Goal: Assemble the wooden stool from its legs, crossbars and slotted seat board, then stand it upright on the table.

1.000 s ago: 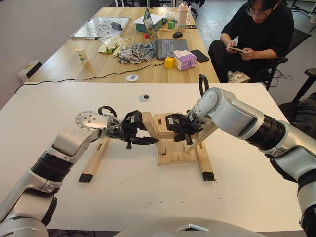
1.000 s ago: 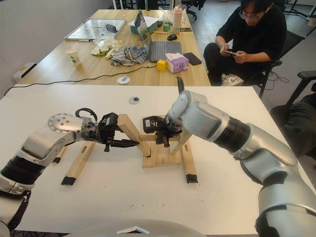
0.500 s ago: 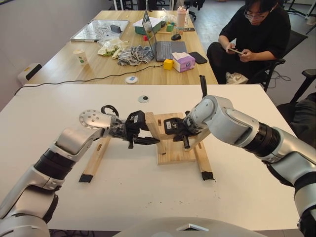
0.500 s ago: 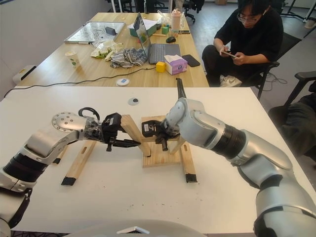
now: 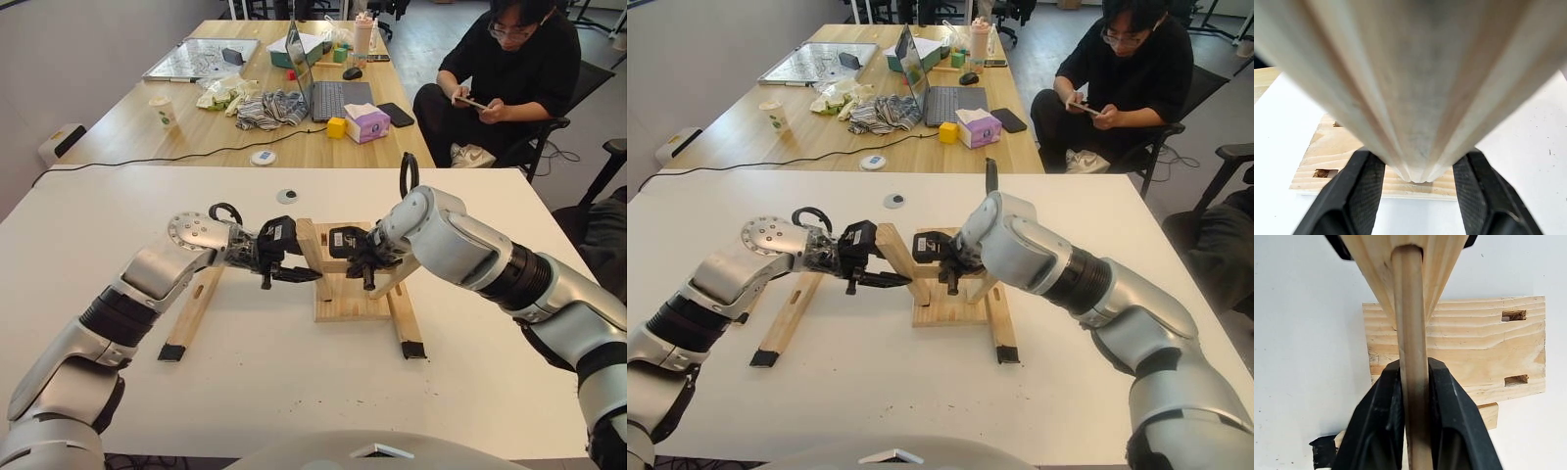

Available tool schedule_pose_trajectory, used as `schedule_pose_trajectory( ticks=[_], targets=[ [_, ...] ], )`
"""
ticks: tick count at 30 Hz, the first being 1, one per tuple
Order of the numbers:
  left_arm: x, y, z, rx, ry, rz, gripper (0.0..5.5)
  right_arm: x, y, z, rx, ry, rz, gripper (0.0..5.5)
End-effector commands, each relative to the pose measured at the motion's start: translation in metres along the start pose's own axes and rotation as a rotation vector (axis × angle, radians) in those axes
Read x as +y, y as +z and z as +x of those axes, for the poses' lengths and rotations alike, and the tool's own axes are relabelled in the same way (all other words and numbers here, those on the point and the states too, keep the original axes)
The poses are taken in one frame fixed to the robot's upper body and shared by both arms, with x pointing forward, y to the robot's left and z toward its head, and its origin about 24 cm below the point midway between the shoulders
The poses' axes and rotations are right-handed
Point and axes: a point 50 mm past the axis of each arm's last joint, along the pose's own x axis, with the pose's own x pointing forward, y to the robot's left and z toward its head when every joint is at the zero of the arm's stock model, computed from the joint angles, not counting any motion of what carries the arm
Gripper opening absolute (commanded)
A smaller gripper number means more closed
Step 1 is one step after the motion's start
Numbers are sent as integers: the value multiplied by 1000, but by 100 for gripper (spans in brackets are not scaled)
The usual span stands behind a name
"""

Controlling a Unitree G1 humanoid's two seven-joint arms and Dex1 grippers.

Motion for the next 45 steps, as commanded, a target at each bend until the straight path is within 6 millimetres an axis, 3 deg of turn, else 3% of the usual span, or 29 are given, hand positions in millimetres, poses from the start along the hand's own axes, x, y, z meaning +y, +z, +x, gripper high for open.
schedule_pose_trajectory(
  ticks=[1,2,7,15,16,17,20,22,23,25,27,29,33,36,39,45],
  targets=[
    [-85,-117,58,525,-219,-211,201,39,42,24,-197,340,-116,47],
    [-81,-115,57,518,-203,-205,201,35,44,19,-211,323,-124,83],
    [-51,-89,44,445,-99,-188,201,8,54,-21,-276,189,-193,163],
    [-48,-82,27,419,-61,-192,201,-17,35,-99,-324,33,-305,289],
    [-48,-74,24,383,-53,-205,201,-24,33,-112,-358,-8,-282,304],
    [-46,-65,19,334,-36,-217,239,-35,31,-130,-423,-67,-224,330],
    [-39,-36,0,210,24,-258,284,-64,22,-178,-685,-225,15,382],
    [-35,-24,-13,168,63,-264,311,-69,9,-190,-832,-238,143,404],
    [-32,-19,-21,146,82,-270,333,-62,-5,-191,-895,-182,194,404],
    [-31,-14,-34,123,126,-283,358,-30,-44,-190,-1003,-25,178,404],
    [-29,-22,-47,81,209,-352,369,15,-91,-185,-1039,227,247,404],
    [-29,-36,-58,34,302,-427,369,41,-116,-161,-968,357,396,404],
    [-30,-44,-65,-25,383,-481,369,75,-143,-98,-751,356,542,404],
    [-29,-46,-69,-39,409,-492,369,78,-168,-54,-642,99,701,404],
    [-26,-51,-74,-51,456,-515,369,73,-165,-27,-717,-98,853,404],
    [-24,-52,-69,-82,484,-538,369,65,-140,5,-782,-289,893,404]
  ],
)
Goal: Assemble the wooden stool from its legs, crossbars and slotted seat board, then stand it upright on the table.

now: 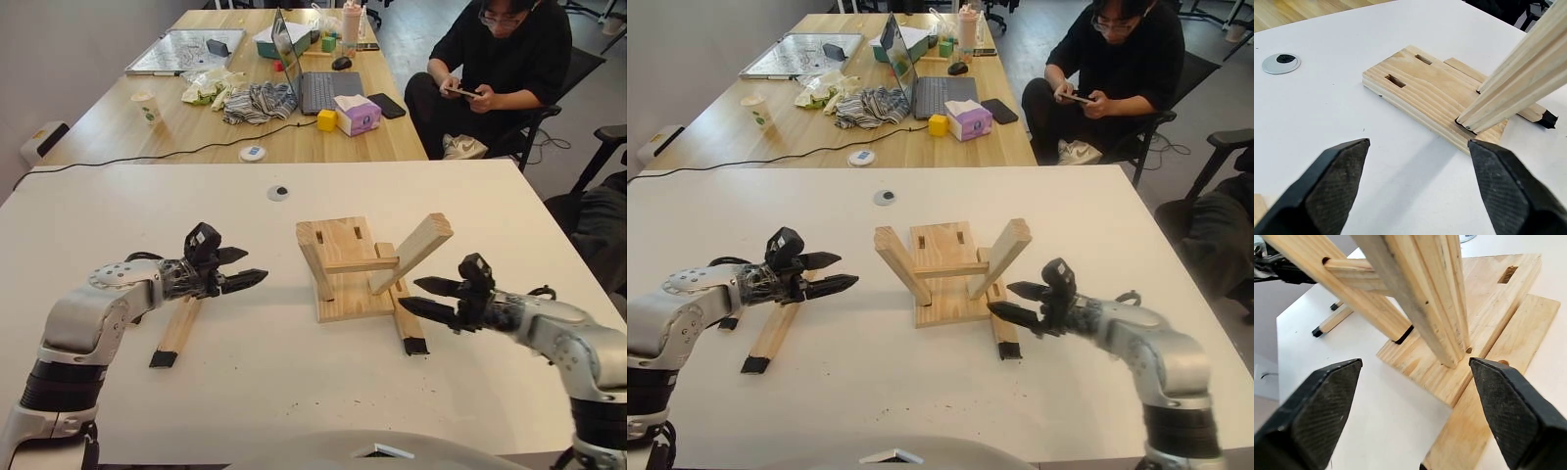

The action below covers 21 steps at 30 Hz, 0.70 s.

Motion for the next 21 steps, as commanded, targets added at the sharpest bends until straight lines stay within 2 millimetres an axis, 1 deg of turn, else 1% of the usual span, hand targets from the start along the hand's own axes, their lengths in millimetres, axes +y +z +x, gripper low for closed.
schedule_pose_trajectory(
  ticks=[1,3,6,9,10,13,15,17,19,21],
  targets=[
    [1,4,6,-38,18,-16,369,5,1,21,-65,-97,-48,404],
    [0,7,11,-59,14,-24,369,6,0,32,-104,-143,-29,404],
    [-1,6,12,-54,9,-24,376,6,-2,37,-138,-190,0,349],
    [4,6,10,-54,32,-25,376,6,-4,39,-167,-209,3,299],
    [5,6,10,-55,36,-25,376,6,-4,39,-175,-212,-4,281],
    [6,7,9,-52,40,-22,376,5,-12,37,-160,-188,-124,222],
    [9,8,7,-50,48,-14,376,-1,-18,32,-141,-130,-188,188],
    [13,10,5,-48,59,-9,376,-7,-20,29,-139,-38,-220,174],
    [18,10,3,-44,75,-7,376,-12,-20,27,-132,114,-258,156],
    [21,12,2,-42,77,-6,376,-23,-17,30,-86,222,-336,141]
  ],
)
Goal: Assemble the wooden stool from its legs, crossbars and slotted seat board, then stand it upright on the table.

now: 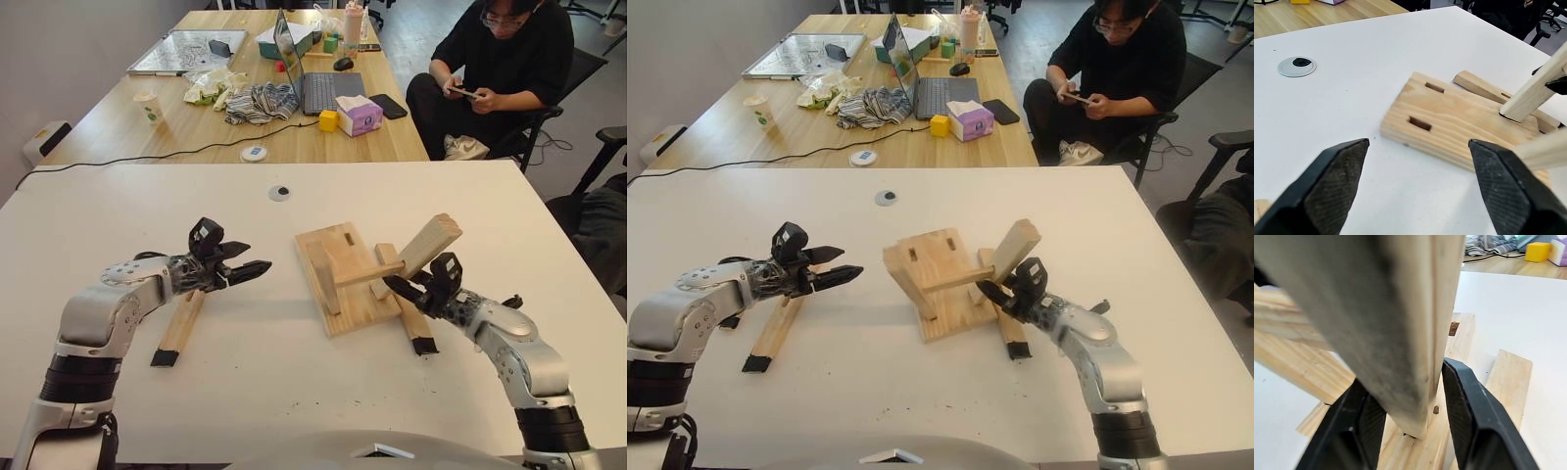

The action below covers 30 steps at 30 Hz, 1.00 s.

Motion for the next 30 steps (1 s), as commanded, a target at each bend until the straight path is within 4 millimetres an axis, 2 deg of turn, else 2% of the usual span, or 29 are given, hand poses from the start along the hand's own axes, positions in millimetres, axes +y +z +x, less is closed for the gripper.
schedule_pose_trajectory(
  ticks=[1,3,6,8,9,11,12,15,18,20,22,24,25,27,30],
  targets=[
    [11,9,-5,-3,26,26,376,-20,-3,4,77,214,-107,122],
    [13,7,1,-1,9,-2,376,-31,5,26,97,310,-237,111],
    [16,-9,17,48,6,6,376,-40,34,69,42,320,-514,111],
    [15,-19,27,58,10,17,376,-43,51,82,-14,303,-607,111],
    [15,-24,33,58,11,19,376,-46,58,85,-34,294,-633,143],
    [16,-32,43,45,24,59,376,-51,63,84,-43,290,-630,185],
    [18,-32,46,-9,43,102,376,-53,61,82,-19,308,-637,207],
    [26,-23,48,-179,86,77,376,-61,49,76,94,348,-555,258],
    [31,-18,42,-253,111,78,376,-67,43,73,160,367,-449,258],
    [38,-8,40,-296,151,80,376,-75,48,61,157,349,-385,258],
    [56,-13,39,-242,284,122,376,-74,44,40,188,408,-339,258],
    [68,-27,39,-123,384,233,376,-58,35,27,236,515,-330,258],
    [73,-37,40,-53,429,298,376,-49,26,22,316,552,-382,258],
    [77,-54,41,52,478,393,376,-36,13,20,412,571,-484,258],
    [71,-75,52,209,415,618,376,-19,-1,34,434,523,-518,258]
  ],
)
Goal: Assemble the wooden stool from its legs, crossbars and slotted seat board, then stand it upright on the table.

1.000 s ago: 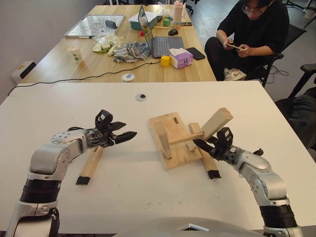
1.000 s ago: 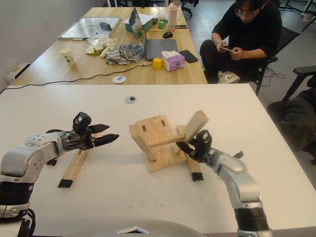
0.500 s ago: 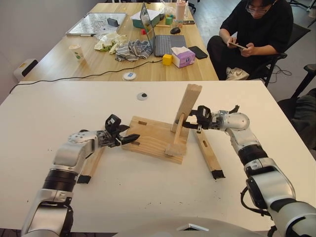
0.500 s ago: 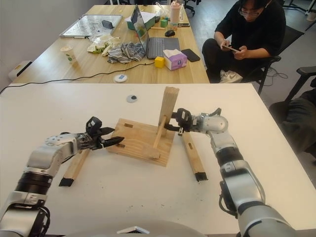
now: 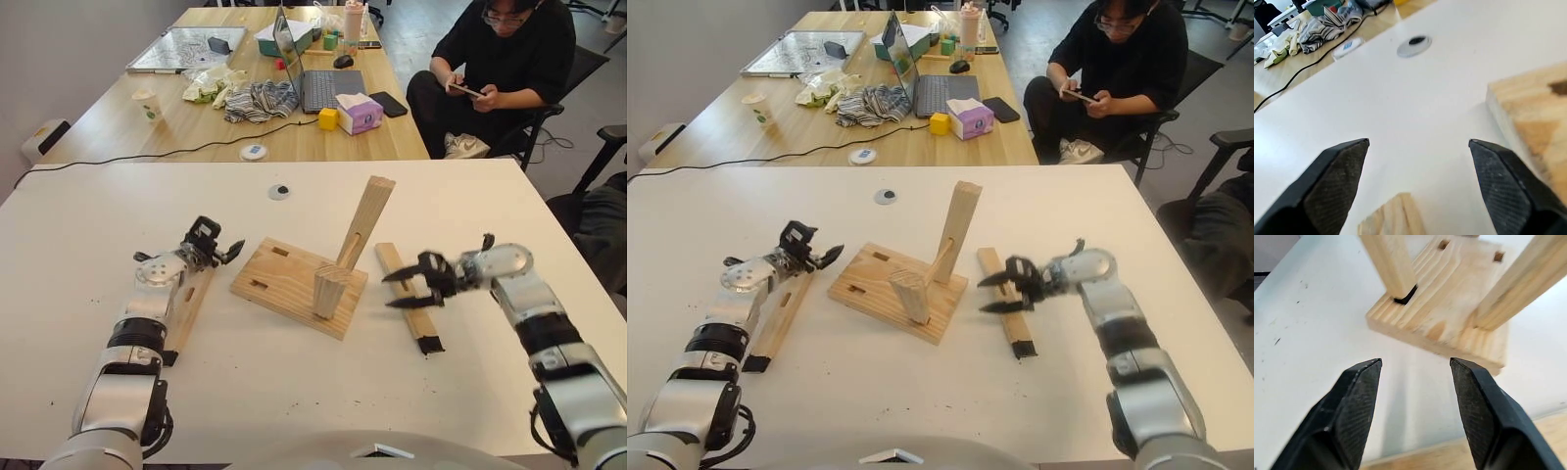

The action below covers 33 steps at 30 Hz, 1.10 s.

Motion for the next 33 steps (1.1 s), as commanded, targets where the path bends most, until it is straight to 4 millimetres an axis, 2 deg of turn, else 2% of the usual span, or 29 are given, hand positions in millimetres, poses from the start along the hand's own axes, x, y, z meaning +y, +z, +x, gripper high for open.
schedule_pose_trajectory(
  ticks=[1,3,5,7,9,13,16,19,20,22,24,26,28,29,32,33],
  targets=[
    [-15,-8,5,45,-89,270,376,2,3,26,75,-84,-46,258],
    [-25,-7,6,1,-164,329,376,-1,2,43,100,-150,-44,258],
    [-41,1,-2,-141,-298,381,376,-20,15,56,7,-338,6,258],
    [-62,1,-23,-272,-460,396,376,-43,28,55,-112,-541,115,258],
    [-81,-1,-47,-324,-608,398,376,-55,30,49,-128,-658,125,258],
    [-113,33,-79,-496,-741,80,376,-66,29,32,-118,-805,101,258],
    [-107,51,-87,-545,-735,-7,376,-71,31,13,-110,-857,60,258],
    [-72,73,-94,-586,-683,-94,376,-75,30,-28,-67,-921,25,258],
    [-57,82,-94,-600,-652,-126,376,-73,25,-43,-34,-910,37,258],
    [-26,98,-81,-630,-525,-205,376,-55,6,-66,48,-790,103,258],
    [-8,94,-58,-572,-342,-209,376,-33,-4,-73,62,-617,169,258],
    [-5,79,-39,-509,-212,-200,376,-9,11,-62,-55,-325,200,258],
    [-9,65,-22,-470,-141,-231,376,13,27,-45,-143,-107,240,258],
    [-13,54,-14,-421,-110,-233,376,19,31,-33,-147,-56,246,258],
    [-32,20,0,-235,-112,-122,376,16,27,5,-63,-87,170,258],
    [-41,10,-1,-177,-152,17,376,16,23,16,4,-86,86,258]
  ],
)
